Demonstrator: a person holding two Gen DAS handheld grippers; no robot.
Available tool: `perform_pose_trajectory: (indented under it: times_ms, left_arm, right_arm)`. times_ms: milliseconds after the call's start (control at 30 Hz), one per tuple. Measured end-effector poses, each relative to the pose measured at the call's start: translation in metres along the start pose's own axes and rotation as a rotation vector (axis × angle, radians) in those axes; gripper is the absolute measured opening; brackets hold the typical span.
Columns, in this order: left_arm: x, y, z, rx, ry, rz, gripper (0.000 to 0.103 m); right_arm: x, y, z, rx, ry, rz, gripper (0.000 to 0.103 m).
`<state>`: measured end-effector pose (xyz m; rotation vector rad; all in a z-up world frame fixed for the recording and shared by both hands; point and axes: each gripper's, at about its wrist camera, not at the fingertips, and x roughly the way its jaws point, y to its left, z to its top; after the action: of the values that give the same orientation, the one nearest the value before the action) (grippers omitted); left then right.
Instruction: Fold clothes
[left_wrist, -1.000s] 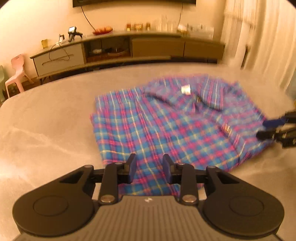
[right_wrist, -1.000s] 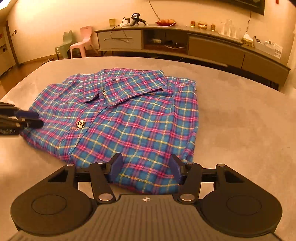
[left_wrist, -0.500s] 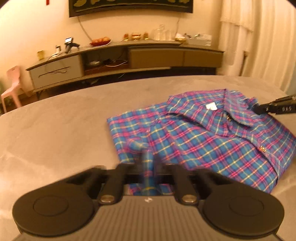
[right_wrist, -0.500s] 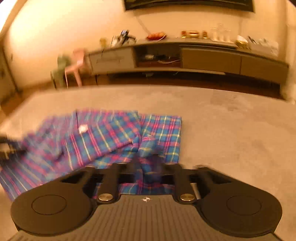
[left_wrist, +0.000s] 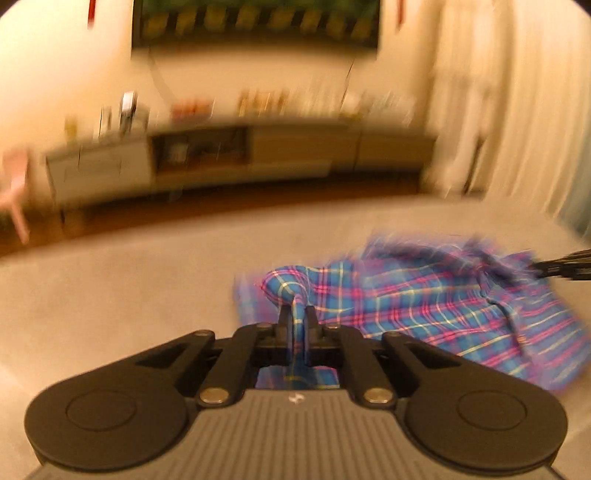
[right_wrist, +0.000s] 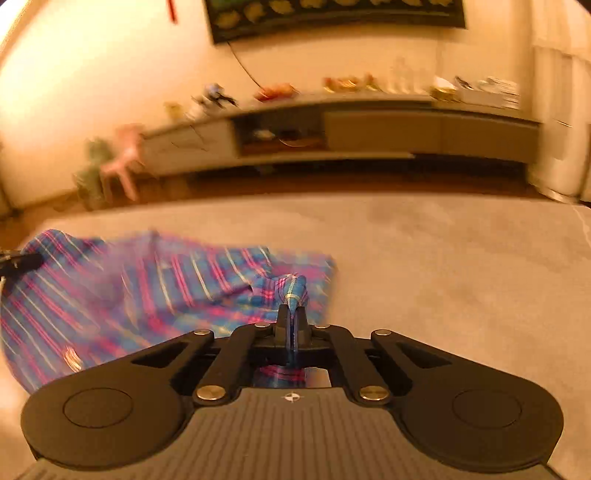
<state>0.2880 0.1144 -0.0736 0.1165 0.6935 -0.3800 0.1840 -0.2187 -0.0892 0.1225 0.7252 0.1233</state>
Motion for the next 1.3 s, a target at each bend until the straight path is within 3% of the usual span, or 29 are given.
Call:
perform_pose_trajectory:
  times_ms: [133,200,233,300,367,433,500,533,567,667,733,800,900,933,967,1000,1033,1067,1167,1267,1300]
  left_arm:
    - [0.030,0.000,-0.003,-0.038,0.066,0.017,0.007]
    - [0.029,0.007,-0.002,-0.074,0.086,0.020,0.014]
    - [0.026,0.012,-0.003,-0.085,0.089,0.037,0.017]
    - [0.012,0.019,-0.004,-0.108,0.065,0.110,0.037]
    - [-0.010,0.023,-0.004,-0.104,0.039,0.131,0.040]
    - [-0.035,0.018,-0.010,-0.069,0.061,0.080,0.043]
    - [-0.052,0.008,-0.028,-0.046,0.133,0.030,0.051]
    - [-0.058,0.001,-0.039,-0.033,0.165,0.021,0.052]
    - [-0.063,-0.006,-0.049,-0.019,0.176,0.026,0.052]
    - [-0.074,-0.027,-0.064,0.058,0.123,0.056,0.052]
    - [-0.074,-0.051,-0.070,0.266,0.088,0.103,0.058]
    - [-0.066,-0.064,-0.075,0.381,0.092,0.113,0.071]
    - [-0.053,-0.067,-0.078,0.418,0.113,0.087,0.069]
    - [-0.050,-0.066,-0.075,0.398,0.124,0.079,0.062]
    - [-0.047,-0.064,-0.071,0.379,0.134,0.072,0.037]
    - [-0.045,-0.063,-0.068,0.360,0.145,0.064,0.023]
    - [-0.044,-0.062,-0.066,0.355,0.155,0.061,0.019]
    - [-0.045,-0.062,-0.067,0.360,0.162,0.056,0.016]
    - [-0.052,-0.060,-0.068,0.371,0.186,0.028,0.015]
    - [-0.081,-0.060,-0.059,0.365,0.156,-0.120,0.021]
    - [-0.095,-0.059,-0.052,0.363,0.112,-0.166,0.022]
  right_arm:
    - [0.011,0.008,-0.009,-0.038,0.025,-0.056,0.000]
    - [0.011,0.010,-0.011,-0.054,0.020,-0.073,0.000]
    - [0.011,0.009,-0.012,-0.051,0.017,-0.082,0.000]
    - [0.006,0.007,-0.013,-0.035,0.017,-0.119,0.006]
    - [-0.012,0.005,-0.010,-0.004,-0.005,-0.157,0.013]
    - [-0.044,0.016,-0.008,-0.025,-0.031,-0.119,0.015]
    - [-0.075,0.035,-0.009,-0.063,-0.044,-0.023,0.035]
    - [-0.084,0.044,-0.016,-0.080,-0.030,0.020,0.056]
    - [-0.088,0.052,-0.027,-0.110,-0.011,0.038,0.063]
    - [-0.090,0.078,-0.060,-0.275,0.035,0.025,0.063]
    - [-0.091,0.100,-0.075,-0.494,0.015,-0.038,0.065]
    - [-0.083,0.109,-0.082,-0.580,0.020,-0.050,0.068]
    - [-0.067,0.114,-0.086,-0.646,0.048,-0.044,0.055]
    - [-0.061,0.112,-0.085,-0.641,0.075,-0.039,0.035]
    - [-0.057,0.109,-0.083,-0.629,0.098,-0.031,0.023]
    - [-0.054,0.105,-0.081,-0.615,0.121,-0.022,0.017]
    - [-0.054,0.099,-0.078,-0.594,0.136,-0.025,0.010]
    - [-0.054,0.092,-0.075,-0.572,0.148,-0.031,0.005]
    - [-0.056,0.070,-0.071,-0.517,0.178,-0.048,0.004]
    - [-0.070,0.053,-0.068,-0.480,0.214,0.006,0.004]
    - [-0.083,0.050,-0.059,-0.449,0.178,0.040,0.004]
